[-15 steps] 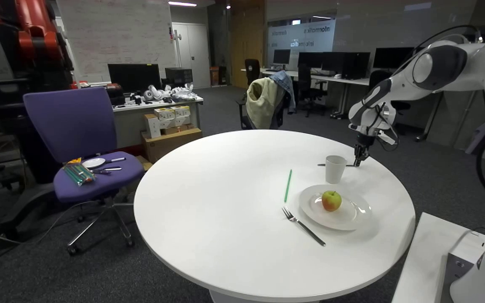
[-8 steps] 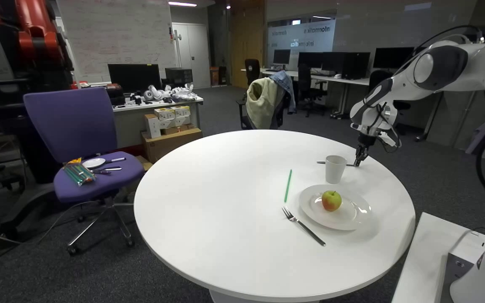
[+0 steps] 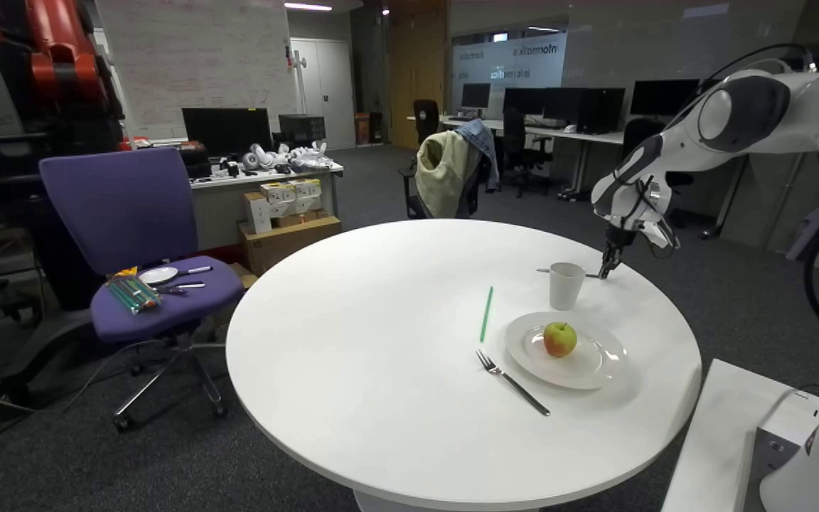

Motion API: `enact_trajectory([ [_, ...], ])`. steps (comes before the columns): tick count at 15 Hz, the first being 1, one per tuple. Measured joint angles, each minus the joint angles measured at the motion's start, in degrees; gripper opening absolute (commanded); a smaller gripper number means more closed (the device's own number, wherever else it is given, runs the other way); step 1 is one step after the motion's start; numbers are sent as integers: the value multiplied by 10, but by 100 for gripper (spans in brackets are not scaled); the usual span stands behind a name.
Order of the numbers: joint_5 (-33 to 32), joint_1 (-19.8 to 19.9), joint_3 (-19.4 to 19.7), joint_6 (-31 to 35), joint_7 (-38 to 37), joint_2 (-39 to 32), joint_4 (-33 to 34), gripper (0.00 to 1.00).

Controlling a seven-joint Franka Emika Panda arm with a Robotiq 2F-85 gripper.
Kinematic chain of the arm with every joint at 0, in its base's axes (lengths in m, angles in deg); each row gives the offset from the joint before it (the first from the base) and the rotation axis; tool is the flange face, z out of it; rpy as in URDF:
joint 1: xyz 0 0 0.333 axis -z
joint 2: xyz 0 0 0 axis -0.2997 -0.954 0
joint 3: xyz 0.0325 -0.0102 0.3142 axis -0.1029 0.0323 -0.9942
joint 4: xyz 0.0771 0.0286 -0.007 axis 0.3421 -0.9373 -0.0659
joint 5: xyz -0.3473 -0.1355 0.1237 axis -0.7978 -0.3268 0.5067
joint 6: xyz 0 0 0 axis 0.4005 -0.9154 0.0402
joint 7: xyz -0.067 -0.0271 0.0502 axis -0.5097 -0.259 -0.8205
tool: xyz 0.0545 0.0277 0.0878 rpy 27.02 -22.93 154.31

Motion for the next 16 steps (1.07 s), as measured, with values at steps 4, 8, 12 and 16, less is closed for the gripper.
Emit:
enact_trajectory([
  [4, -5, -1, 0, 25, 0, 8, -15, 3],
  [8, -31, -13, 11, 31, -17, 36, -40, 3],
  [12, -74, -46, 42, 31, -60, 70, -62, 3],
  [16, -99, -67, 56, 31, -87, 95, -76, 3],
])
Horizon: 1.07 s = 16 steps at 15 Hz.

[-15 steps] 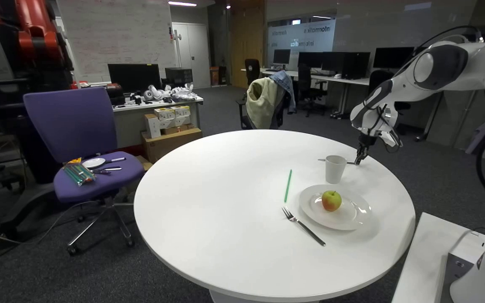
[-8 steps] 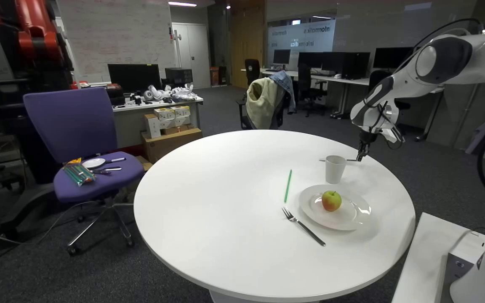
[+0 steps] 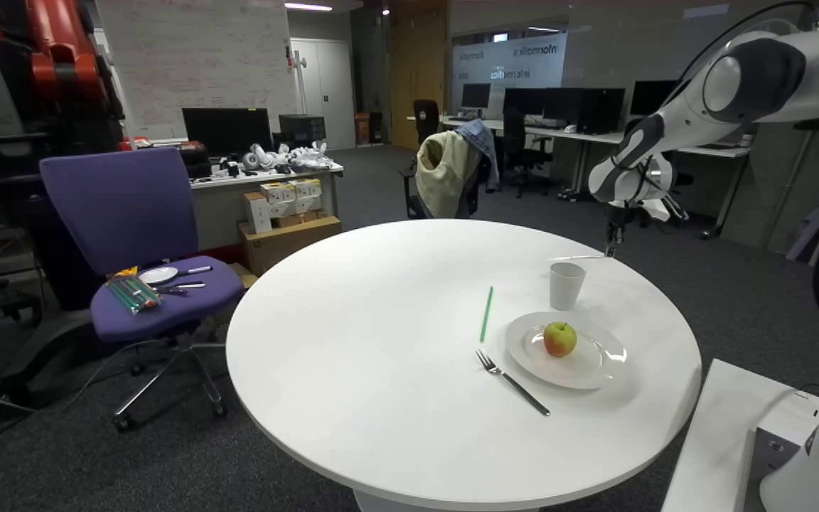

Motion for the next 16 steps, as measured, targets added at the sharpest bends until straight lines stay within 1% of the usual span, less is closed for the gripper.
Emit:
enact_trajectory([
  [8, -43, -22, 18, -24, -8, 31, -27, 3],
  [11, -50, -25, 25, -24, -8, 59, -54, 3],
  [16, -50, -24, 31, -9, -7, 128, -116, 3],
])
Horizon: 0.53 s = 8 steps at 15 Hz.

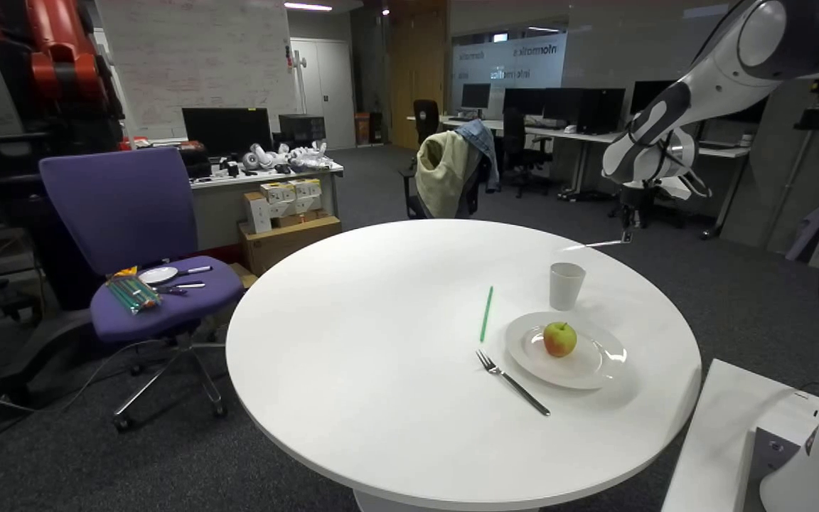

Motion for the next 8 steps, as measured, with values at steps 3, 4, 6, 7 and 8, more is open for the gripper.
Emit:
enact_trajectory([
  [3, 0, 0, 2, 3, 1, 41, -37, 3],
  [4, 0, 0, 2, 4, 2, 54, -50, 3],
  [6, 0, 0, 2, 10, 3, 81, -77, 3],
  [7, 0, -1, 2, 13, 3, 94, -91, 3],
  [8, 0, -1, 3, 18, 3, 107, -105, 3],
])
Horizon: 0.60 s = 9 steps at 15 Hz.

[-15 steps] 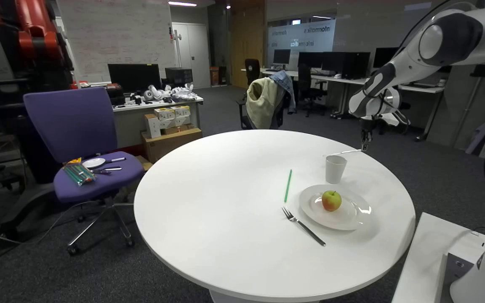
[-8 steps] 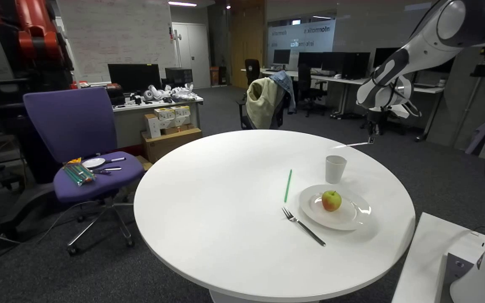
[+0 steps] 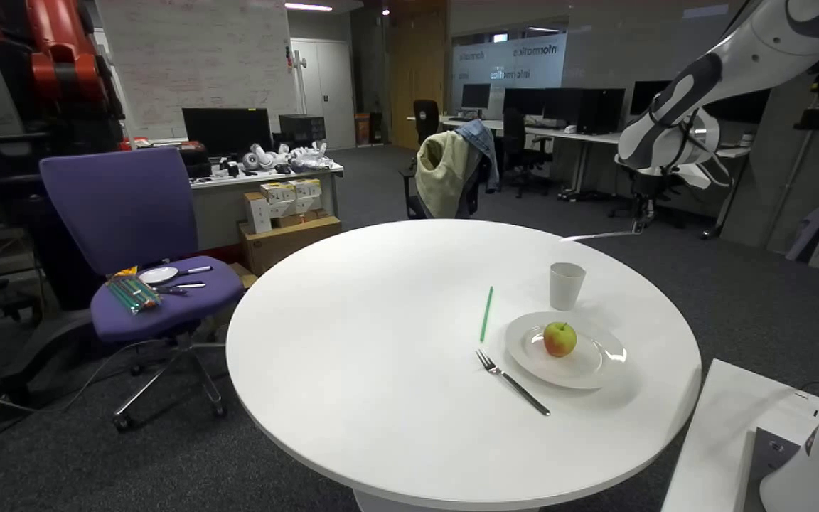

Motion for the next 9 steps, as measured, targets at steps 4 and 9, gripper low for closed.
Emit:
enact_trajectory([
  [4, 0, -11, 6, 25, 0, 45, -54, 3],
  [9, -1, -34, 23, 55, 0, 87, -110, 3],
])
